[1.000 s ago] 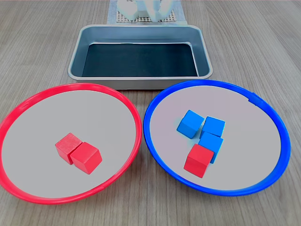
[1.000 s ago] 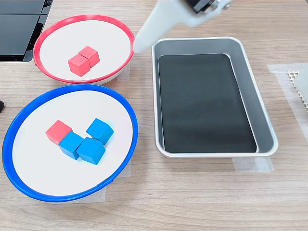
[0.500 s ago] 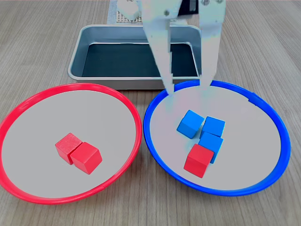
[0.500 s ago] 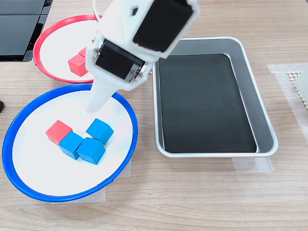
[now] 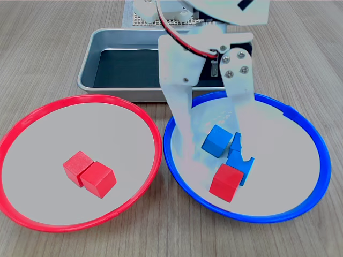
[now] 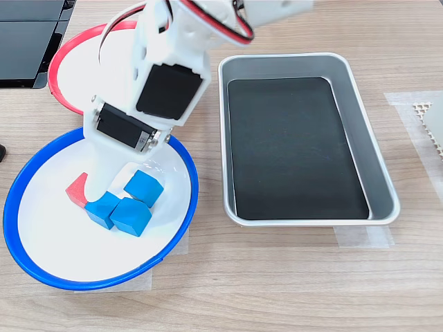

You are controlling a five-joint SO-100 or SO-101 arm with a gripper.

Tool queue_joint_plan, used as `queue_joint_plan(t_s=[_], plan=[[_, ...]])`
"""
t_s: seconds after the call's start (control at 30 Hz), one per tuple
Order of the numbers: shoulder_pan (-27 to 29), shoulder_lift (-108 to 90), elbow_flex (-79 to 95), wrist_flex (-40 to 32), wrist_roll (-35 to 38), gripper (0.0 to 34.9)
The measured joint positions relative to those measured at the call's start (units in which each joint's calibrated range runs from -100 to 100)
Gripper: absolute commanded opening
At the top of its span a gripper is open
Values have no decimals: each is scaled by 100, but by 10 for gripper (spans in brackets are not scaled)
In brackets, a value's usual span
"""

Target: Relocate any red block in the blue dish to the red dish, correcting any misplacement.

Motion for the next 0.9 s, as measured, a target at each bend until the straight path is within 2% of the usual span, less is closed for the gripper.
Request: queue_joint_plan(t_s=[0.43, 0.9], plan=[[-159, 665, -662, -269, -83, 197], [-292, 989, -898, -318, -93, 177]])
